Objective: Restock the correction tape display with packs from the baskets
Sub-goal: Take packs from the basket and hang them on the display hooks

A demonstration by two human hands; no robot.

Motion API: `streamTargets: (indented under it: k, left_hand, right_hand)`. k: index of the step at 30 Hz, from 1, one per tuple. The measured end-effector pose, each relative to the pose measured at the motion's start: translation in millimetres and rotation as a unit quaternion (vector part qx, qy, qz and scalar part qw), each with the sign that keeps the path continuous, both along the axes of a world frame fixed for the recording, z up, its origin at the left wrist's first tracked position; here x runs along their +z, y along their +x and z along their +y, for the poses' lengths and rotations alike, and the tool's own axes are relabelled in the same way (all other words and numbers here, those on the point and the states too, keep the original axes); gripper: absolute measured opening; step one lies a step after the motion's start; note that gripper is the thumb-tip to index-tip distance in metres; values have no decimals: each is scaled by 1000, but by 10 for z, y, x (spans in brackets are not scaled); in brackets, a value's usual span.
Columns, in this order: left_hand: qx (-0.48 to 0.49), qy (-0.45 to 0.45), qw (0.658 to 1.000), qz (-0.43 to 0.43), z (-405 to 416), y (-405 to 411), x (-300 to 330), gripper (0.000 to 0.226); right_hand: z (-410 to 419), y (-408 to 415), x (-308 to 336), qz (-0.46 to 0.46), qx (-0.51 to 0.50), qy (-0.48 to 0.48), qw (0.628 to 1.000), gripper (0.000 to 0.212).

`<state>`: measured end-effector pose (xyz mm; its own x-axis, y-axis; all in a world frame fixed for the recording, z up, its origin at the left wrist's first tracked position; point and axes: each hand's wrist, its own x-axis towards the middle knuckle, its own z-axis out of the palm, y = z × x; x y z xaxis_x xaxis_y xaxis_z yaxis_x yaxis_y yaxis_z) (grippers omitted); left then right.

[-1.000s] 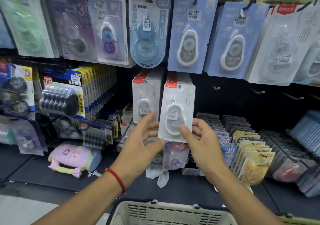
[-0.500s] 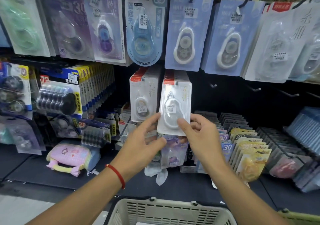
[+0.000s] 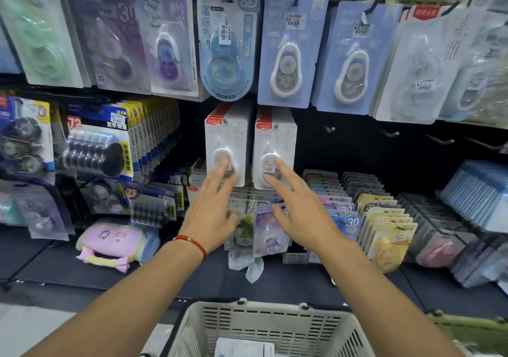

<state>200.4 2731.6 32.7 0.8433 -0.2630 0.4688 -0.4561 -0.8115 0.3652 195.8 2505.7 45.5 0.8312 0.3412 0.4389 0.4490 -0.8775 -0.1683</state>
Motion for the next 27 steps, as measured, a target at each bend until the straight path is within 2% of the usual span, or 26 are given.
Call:
streamTargets:
  k: [3, 6, 8, 10, 14, 17, 19, 21, 23, 25, 27]
  left_hand:
    - [-1, 31, 999, 44, -19, -185, -90, 66]
    - [-5, 100, 988, 117, -14, -444, -277, 66]
    - [-12, 187, 970, 156, -38, -625, -426, 61]
    - [-23, 217, 953, 211, -107, -809, -625, 55]
    - [4, 145, 955, 258, -109, -1305, -1254, 47]
    - [87, 139, 950, 265, 101, -1655, -1729, 49]
    - [145, 123, 945, 267, 210, -1744, -1868, 61]
    - [201, 96, 934, 280, 240, -1733, -1922, 89]
    - [253, 40, 909, 330, 227, -1660, -1949, 111]
    - [289, 8, 881, 375, 194, -1579, -2032, 116]
    - [305, 14, 882, 359, 173, -1542, -2161, 110]
  right_hand:
    - [-216, -249, -203, 32, -36, 17, 999, 55]
    - [-573, -523, -539, 115, -68, -83, 988, 51]
    - [-788, -716, -756, 180, -86, -143, 969, 49]
    - [-934, -898, -970, 247, -94, -178, 948, 48]
    - [-1122, -1265, -1492, 343, -141, -215, 904, 47]
    - [-1328, -1635, -1890, 378, -220, -208, 875, 61]
    - [-1453, -1885, -2093, 385, -268, -200, 860, 65]
    - [-1548, -2096, -2230, 391, -278, -170, 861, 65]
    - [-1585, -2214, -2313, 381, -270, -136, 874, 65]
    - [-1595, -2230, -2366, 355, -267, -120, 888, 64]
    - [-1633, -2194, -2437, 327, -263, -110, 901, 64]
